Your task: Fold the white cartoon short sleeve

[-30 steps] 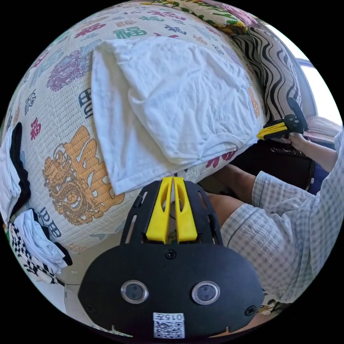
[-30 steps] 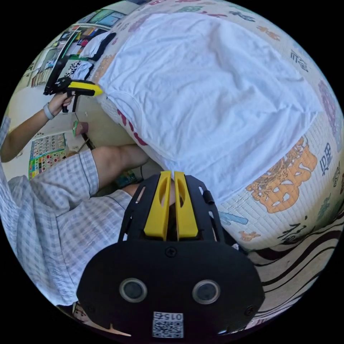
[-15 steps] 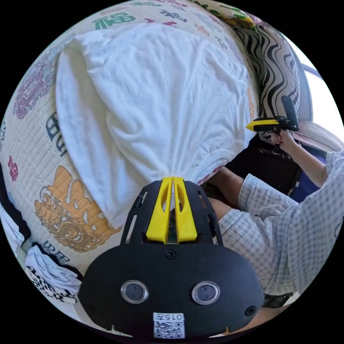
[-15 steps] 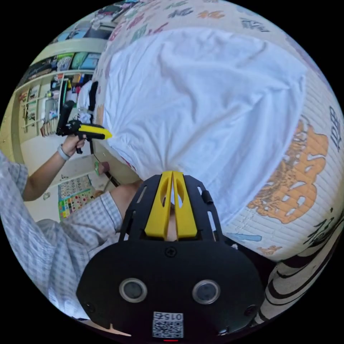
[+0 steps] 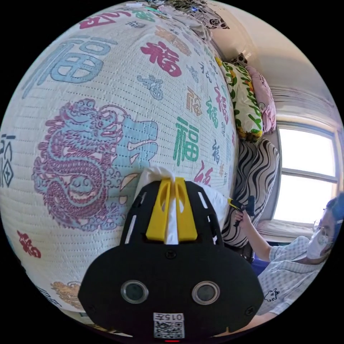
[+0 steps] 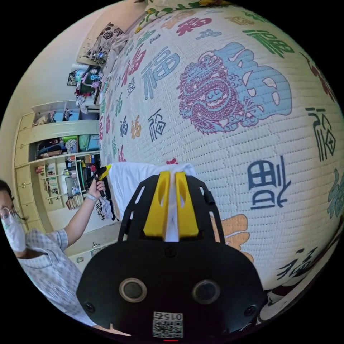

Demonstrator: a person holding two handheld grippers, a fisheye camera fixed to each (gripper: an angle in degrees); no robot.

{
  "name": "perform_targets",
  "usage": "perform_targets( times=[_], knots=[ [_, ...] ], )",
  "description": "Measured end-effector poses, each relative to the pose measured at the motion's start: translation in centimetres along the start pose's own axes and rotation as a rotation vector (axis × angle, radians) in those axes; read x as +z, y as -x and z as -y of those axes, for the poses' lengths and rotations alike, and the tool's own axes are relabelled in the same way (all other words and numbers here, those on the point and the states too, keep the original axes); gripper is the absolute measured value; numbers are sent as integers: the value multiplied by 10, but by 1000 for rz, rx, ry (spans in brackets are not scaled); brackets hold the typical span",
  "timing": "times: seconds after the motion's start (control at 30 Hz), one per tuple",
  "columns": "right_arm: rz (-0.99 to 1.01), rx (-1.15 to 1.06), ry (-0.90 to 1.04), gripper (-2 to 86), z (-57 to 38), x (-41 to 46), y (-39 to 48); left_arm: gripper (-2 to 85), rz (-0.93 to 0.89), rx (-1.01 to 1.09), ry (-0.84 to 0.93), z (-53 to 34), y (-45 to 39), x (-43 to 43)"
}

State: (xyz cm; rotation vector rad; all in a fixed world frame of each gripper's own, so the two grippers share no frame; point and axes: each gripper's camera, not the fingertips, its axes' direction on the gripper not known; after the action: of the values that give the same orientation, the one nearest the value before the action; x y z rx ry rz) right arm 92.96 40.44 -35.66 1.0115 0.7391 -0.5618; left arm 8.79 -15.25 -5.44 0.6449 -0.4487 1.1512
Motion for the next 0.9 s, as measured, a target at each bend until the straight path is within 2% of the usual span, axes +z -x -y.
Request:
perform_targets(
  times=[0.07,0.2,0.4,0.5,0.6,0.77,0.9],
  knots=[
    [-41,26,-6,13,6,2,-2,3,2,-18,4,2,2,-2],
    [-48,61,-13,11,18,2,-8,-1,70,-14,-36,-2,3,-22],
    [-22,96,-28,52,20,18,-3,47,82,10,-89,-43,-3,-45],
    [-98,51,-38,69,-5,17,16,71,128,44,-116,-95,-17,-70],
    [-199,-47,55,77,-40,36,46,82,184,41,-59,-168,-28,-77],
    [-207,-380,370,67,-92,131,124,88,248,-55,105,-282,-27,-47],
    [-280,-471,485,38,-100,194,153,74,207,-110,36,-315,-21,-39]
  ],
)
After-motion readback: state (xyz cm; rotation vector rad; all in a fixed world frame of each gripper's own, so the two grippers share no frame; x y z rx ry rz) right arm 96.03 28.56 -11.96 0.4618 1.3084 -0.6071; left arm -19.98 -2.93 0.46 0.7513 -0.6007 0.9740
